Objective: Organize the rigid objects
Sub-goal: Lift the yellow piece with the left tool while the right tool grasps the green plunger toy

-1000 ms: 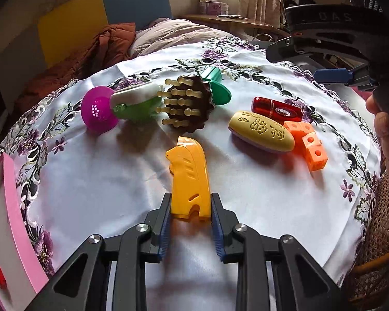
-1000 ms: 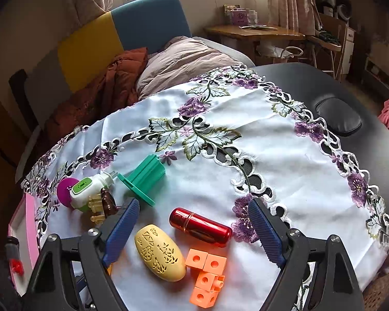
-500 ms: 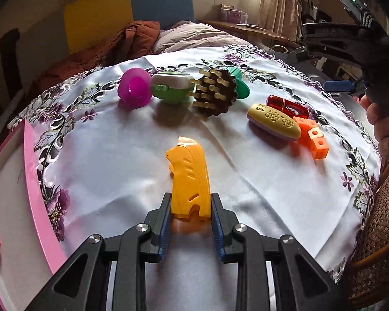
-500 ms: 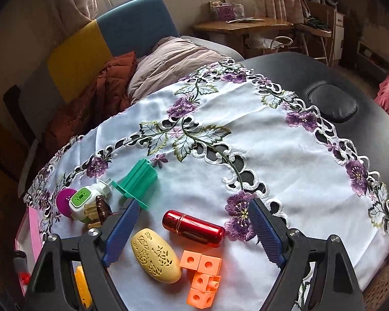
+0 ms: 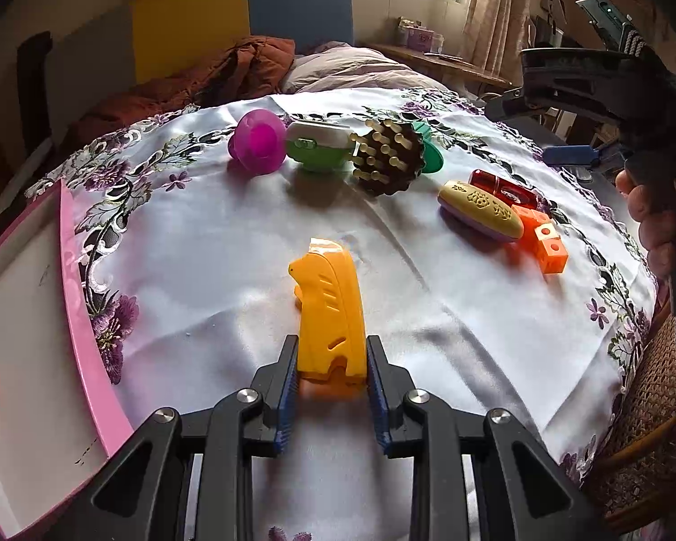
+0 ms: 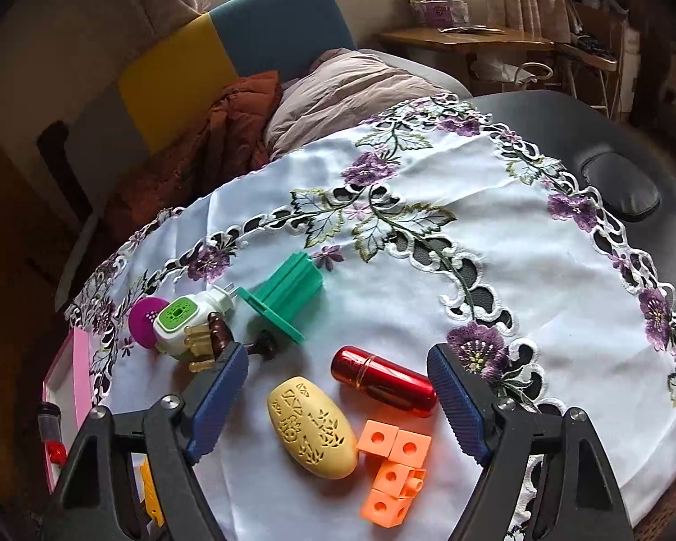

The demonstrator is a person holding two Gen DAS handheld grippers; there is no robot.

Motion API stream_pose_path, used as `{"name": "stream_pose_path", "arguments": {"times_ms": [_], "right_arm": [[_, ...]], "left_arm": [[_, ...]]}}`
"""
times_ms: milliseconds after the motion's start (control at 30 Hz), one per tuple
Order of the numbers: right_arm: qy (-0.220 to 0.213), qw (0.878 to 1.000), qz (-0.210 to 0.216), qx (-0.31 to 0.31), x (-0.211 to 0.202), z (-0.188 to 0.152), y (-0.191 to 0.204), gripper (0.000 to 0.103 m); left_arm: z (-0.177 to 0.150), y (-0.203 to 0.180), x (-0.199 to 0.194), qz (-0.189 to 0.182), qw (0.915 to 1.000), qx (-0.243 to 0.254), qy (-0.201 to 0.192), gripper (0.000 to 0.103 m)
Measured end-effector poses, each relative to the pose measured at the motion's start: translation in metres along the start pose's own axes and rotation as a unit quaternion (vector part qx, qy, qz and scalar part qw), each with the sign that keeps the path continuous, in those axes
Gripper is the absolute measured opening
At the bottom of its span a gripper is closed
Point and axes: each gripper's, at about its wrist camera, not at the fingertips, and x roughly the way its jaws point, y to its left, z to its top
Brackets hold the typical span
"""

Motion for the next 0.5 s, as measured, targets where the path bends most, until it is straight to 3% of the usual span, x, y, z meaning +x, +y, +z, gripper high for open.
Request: {"name": "stream_pose_path", "arguments": {"times_ms": [267,500], "right_arm": [[0.025,1.0,0.004,0.004,0.01,-0.002,0.001,0.067],[0.044,0.998,0.025,0.028,0.029,0.017,0.01,0.066]], "left_arm": [[-0.004,0.004,-0.003,-0.008,0.9999,-0.007,-0.003,0.027],[-0.005,0.006,-0.004,-0.016,0.9998,-0.009,-0.007,0.027]]}}
